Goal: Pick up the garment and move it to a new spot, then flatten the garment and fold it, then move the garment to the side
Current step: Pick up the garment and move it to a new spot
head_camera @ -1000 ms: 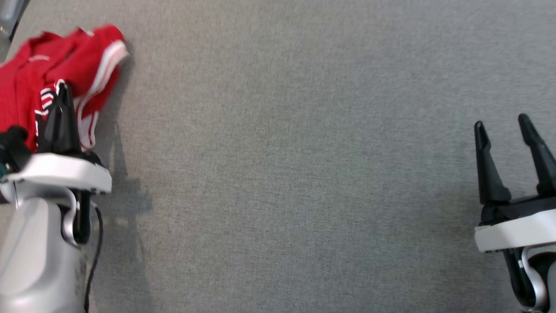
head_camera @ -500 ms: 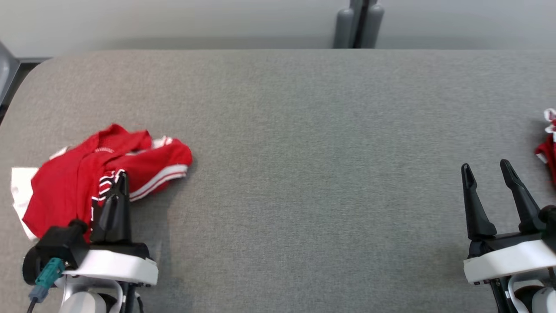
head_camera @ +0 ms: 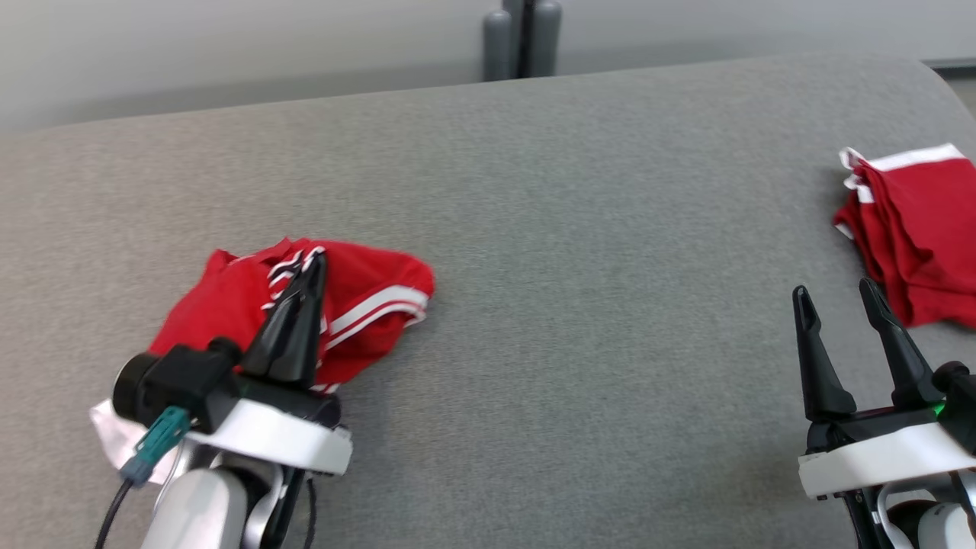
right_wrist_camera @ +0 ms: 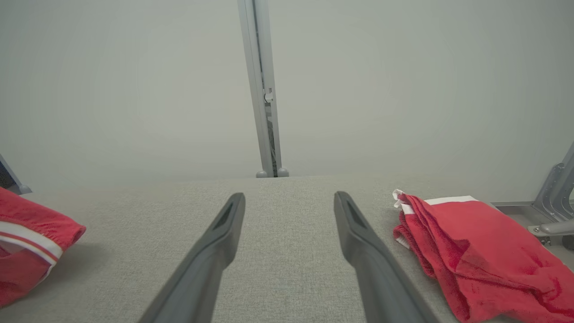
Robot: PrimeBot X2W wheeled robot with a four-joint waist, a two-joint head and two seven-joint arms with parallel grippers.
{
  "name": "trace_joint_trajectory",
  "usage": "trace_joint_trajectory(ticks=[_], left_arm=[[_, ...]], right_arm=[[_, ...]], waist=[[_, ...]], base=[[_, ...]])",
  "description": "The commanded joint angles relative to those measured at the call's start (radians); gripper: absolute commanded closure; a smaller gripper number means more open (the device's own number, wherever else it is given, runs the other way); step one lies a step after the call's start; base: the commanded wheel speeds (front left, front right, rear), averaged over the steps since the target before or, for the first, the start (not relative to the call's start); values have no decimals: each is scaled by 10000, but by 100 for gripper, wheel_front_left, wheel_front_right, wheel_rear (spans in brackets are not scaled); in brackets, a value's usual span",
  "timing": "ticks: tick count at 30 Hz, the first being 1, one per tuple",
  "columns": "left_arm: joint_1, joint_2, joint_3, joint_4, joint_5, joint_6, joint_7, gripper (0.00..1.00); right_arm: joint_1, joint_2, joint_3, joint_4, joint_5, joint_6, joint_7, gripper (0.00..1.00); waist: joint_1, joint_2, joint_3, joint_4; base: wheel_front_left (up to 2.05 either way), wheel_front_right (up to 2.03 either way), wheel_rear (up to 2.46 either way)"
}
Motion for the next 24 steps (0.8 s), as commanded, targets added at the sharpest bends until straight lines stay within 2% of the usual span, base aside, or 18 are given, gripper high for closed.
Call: trace_joint_trajectory(ticks=[1, 8, 13, 24], left_arm=[[-482, 31, -216, 12, 132, -114, 29, 100], [-2019, 46, -1151, 372, 480, -376, 98, 100], [-2747, 43, -1735, 948, 566, -487, 110, 100], [-3118, -300, -2864, 2997, 1, -583, 73, 100]], right_arm=[[-98, 8, -42, 8, 80, -2, -126, 0], [-310, 75, 51, 258, 272, -2, -486, 0], [-470, 84, 165, 563, 528, -2, -851, 0], [-860, 78, 515, 1262, 859, -2, -1342, 0]], waist=[[0, 0, 321, -554], [0, 0, 1048, -1528], [0, 0, 1515, -1969], [0, 0, 1878, -2303]], base=[[0, 0, 0], [0, 0, 0], [0, 0, 0], [0, 0, 0]])
